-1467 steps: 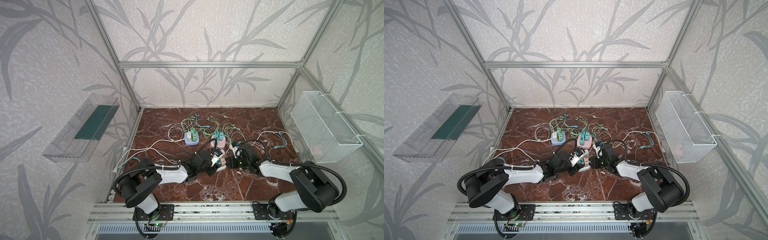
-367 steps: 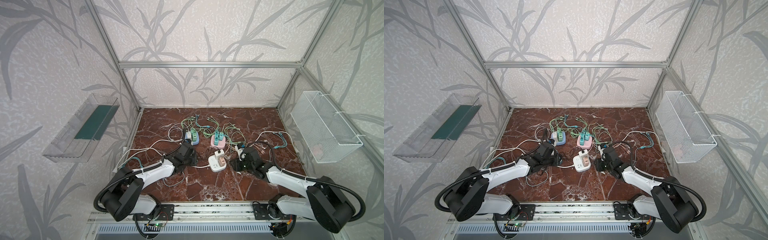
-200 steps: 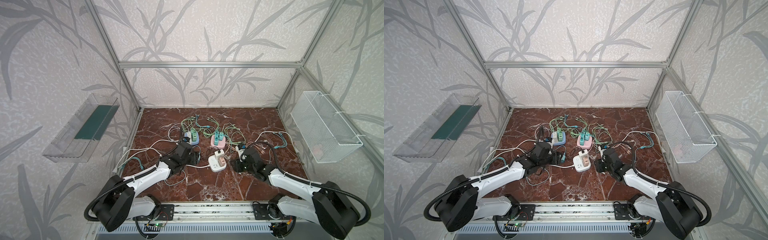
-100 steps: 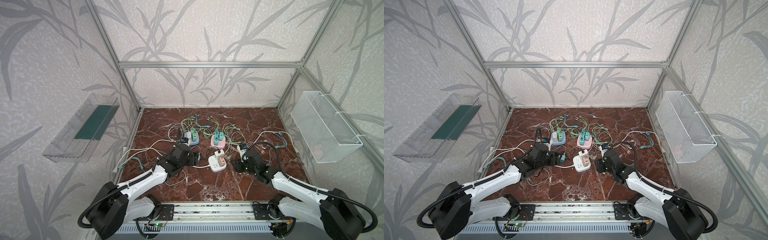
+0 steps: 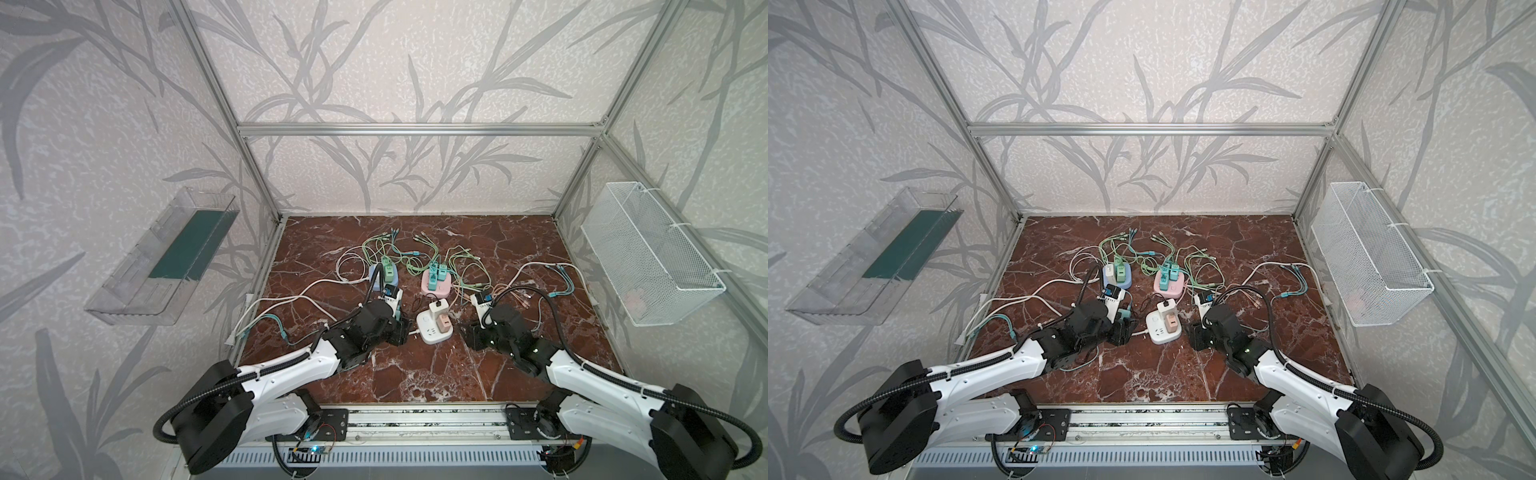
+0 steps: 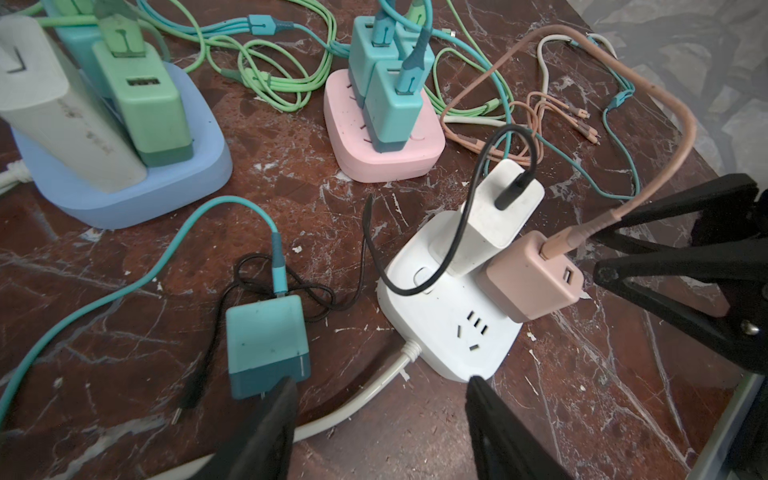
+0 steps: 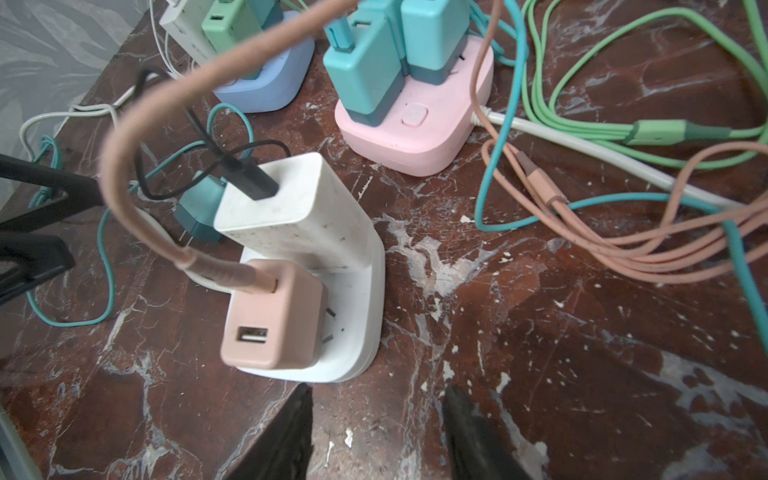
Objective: Pull the plug off the socket
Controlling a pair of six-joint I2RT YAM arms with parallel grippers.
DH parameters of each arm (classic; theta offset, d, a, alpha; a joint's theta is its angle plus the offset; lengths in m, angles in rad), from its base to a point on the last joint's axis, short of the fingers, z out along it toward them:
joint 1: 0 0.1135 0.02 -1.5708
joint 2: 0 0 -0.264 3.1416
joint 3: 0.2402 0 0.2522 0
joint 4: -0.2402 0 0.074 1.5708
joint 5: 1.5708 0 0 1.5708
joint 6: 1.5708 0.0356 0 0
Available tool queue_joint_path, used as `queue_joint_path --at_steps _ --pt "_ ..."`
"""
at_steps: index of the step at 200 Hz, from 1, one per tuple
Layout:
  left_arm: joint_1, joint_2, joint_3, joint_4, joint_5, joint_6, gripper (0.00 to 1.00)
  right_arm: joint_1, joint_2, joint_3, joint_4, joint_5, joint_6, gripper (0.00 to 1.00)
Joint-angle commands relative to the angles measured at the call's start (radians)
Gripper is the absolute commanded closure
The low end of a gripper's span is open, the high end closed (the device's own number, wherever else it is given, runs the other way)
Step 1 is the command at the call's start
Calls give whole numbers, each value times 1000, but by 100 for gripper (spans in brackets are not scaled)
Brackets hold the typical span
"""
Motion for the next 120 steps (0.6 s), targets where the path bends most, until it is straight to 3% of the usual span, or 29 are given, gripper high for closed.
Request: queue_joint_path --at_steps 1,57,120 --pt "-13 34 2 56 41 20 39 33 -21 -15 40 -2 18 49" --pt "-43 112 43 64 56 34 43 129 -16 -11 53 55 80 48" --pt "-64 187 71 96 49 28 44 216 147 92 7 154 104 48"
